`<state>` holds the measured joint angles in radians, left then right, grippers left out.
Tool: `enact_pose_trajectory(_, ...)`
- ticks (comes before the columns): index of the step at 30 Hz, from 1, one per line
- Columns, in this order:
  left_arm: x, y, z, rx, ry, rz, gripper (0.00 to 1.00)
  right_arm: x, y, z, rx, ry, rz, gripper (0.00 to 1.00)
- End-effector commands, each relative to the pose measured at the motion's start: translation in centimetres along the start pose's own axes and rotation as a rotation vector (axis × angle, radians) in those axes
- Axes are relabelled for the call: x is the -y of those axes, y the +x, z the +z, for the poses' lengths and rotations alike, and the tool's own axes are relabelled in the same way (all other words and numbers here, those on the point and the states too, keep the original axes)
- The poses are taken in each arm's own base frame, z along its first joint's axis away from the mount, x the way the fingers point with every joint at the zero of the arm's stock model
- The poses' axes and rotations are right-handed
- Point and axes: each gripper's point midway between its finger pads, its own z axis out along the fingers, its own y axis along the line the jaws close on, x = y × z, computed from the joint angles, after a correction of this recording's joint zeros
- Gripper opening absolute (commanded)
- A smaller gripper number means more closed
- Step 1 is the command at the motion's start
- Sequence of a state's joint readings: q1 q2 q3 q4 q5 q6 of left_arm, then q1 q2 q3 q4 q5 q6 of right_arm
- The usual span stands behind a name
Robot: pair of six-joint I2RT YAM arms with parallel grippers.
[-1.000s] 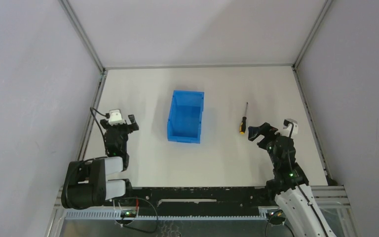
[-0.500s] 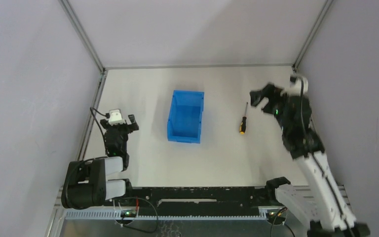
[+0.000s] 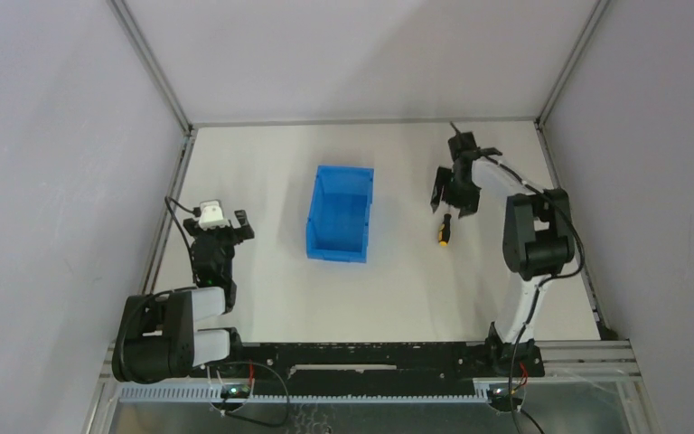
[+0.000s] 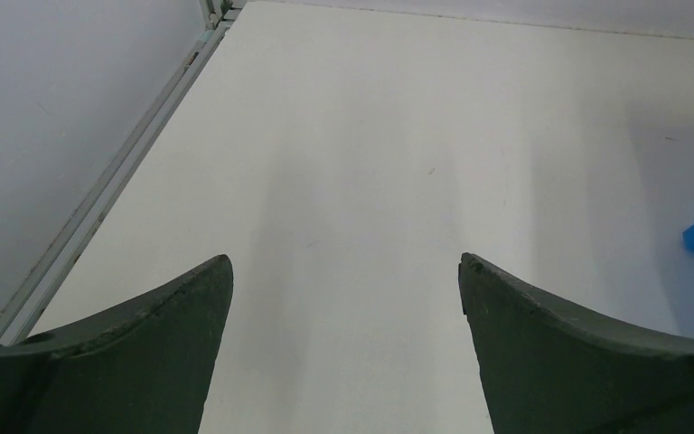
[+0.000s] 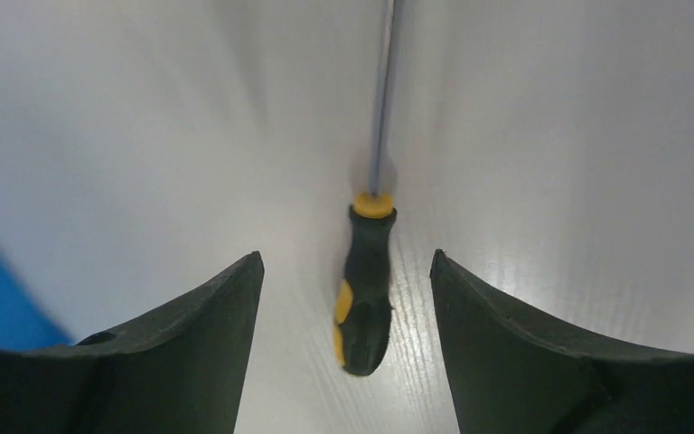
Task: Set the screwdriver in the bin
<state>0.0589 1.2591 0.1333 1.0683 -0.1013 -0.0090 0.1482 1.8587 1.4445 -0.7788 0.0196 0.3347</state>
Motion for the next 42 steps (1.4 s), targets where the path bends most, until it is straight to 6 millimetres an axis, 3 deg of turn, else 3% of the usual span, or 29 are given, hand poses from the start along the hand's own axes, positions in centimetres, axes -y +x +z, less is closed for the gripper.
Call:
enact_pose_trajectory(1, 0.2, -2.4, 0.9, 0.068, 0.007, 0.001, 1.0, 0.5, 3.3, 2.3, -0.125, 0.014, -0.03, 0.75)
enact_pose_trajectory(4, 0.2, -2.4, 0.9, 0.07, 0.008, 0.001, 1.0, 1.0, 5.2, 4.6, -0.18, 0.045, -0.039, 0.7)
enact_pose_trajectory(6, 0.2, -2.4, 0.9, 0.069, 0.007, 0.001, 1.0, 1.7, 5.8, 5.6, -0.196, 0.083, -0.044, 0.6)
enact_pose_trajectory(9, 0.1, -2.4, 0.9, 0.068, 0.006, 0.001, 1.0, 2.0, 5.7, 5.5, -0.19, 0.101, -0.045, 0.25)
enact_pose_trajectory(12, 0.2, -2.4, 0.9, 0.069, 0.007, 0.001, 1.0, 2.1, 4.2, 3.3, -0.147, 0.108, -0.047, 0.0)
enact_pose_trajectory(16, 0.2, -2.4, 0.9, 0.068, 0.007, 0.001, 1.0, 1.8, 1.8, -2.3, -0.103, 0.121, -0.079, 0.0)
enact_pose_trajectory(22, 0.2, -2.4, 0.9, 0.068, 0.007, 0.001, 1.0, 2.0, 1.3, -10.5, -0.107, 0.138, -0.092, 0.0)
enact_pose_trajectory(25, 0.2, -2.4, 0.9, 0.068, 0.008, 0.001, 1.0, 1.8, 1.0, -13.1, -0.063, 0.125, -0.062, 0.0)
enact_pose_trajectory(29, 0.1, -2.4, 0.9, 0.068, 0.006, 0.001, 1.0, 0.1, 1.1, -14.3, -0.038, 0.071, -0.051, 0.0)
enact_pose_trajectory(31, 0.1, -2.4, 0.9, 0.069, 0.005, 0.001, 1.0, -1.3, 1.3, -14.5, -0.03, 0.06, -0.054, 0.0)
enact_pose_trajectory(34, 0.1, -2.4, 0.9, 0.069, 0.007, 0.001, 1.0, -5.6, 1.9, -14.6, -0.007, -0.009, -0.109, 0.0)
enact_pose_trajectory(42, 0.1, -2.4, 0.9, 0.07, 0.006, 0.001, 1.0, -22.7, 6.5, -16.6, 0.026, -0.287, -0.431, 0.0)
